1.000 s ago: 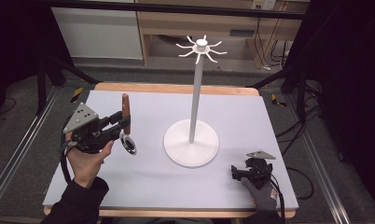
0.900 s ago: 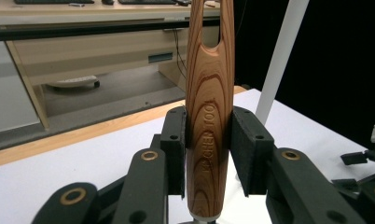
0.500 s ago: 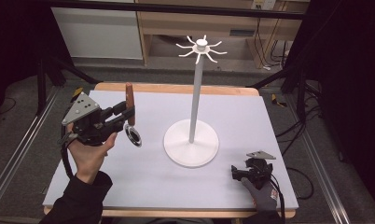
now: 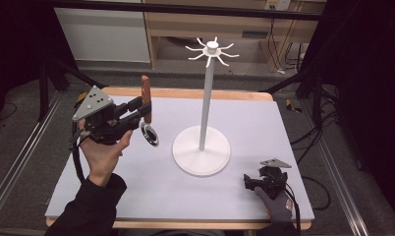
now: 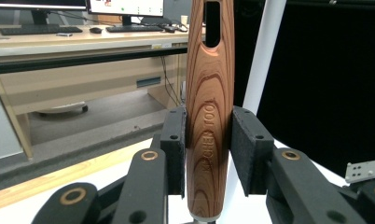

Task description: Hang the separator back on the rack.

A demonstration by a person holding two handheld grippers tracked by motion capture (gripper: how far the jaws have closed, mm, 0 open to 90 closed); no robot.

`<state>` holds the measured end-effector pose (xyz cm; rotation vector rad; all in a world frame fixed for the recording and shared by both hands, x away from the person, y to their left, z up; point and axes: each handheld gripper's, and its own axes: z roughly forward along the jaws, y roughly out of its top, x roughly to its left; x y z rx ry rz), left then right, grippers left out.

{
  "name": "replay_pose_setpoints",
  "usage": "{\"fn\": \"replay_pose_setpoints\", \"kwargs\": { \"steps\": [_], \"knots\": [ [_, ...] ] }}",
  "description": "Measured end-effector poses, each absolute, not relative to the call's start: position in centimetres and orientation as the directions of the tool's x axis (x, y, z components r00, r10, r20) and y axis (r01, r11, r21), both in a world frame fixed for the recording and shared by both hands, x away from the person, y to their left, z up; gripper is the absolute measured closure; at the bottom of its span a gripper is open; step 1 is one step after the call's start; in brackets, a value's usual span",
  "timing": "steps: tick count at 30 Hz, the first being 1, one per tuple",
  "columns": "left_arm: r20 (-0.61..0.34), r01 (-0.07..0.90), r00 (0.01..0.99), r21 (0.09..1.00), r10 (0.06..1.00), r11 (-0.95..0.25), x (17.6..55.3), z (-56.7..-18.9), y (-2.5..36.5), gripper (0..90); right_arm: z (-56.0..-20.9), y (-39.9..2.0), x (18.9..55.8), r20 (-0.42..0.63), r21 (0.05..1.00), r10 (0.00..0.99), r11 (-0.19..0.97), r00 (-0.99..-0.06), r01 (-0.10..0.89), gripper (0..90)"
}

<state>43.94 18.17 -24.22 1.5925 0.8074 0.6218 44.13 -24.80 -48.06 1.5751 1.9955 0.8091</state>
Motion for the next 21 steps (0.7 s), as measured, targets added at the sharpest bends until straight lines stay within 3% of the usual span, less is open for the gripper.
{"fn": "replay_pose_setpoints", "kwargs": {
  "steps": [21],
  "knots": [
    [-0.034, 0.128, 0.648, 0.990, 0.761, -0.064, 45.0, -21.3, 16.0, 67.2, -48.1, -24.8, 44.1, -0.004, 0.696, 0.974, 0.167, -0.228, 0.698, 6.5]
  ]
}}
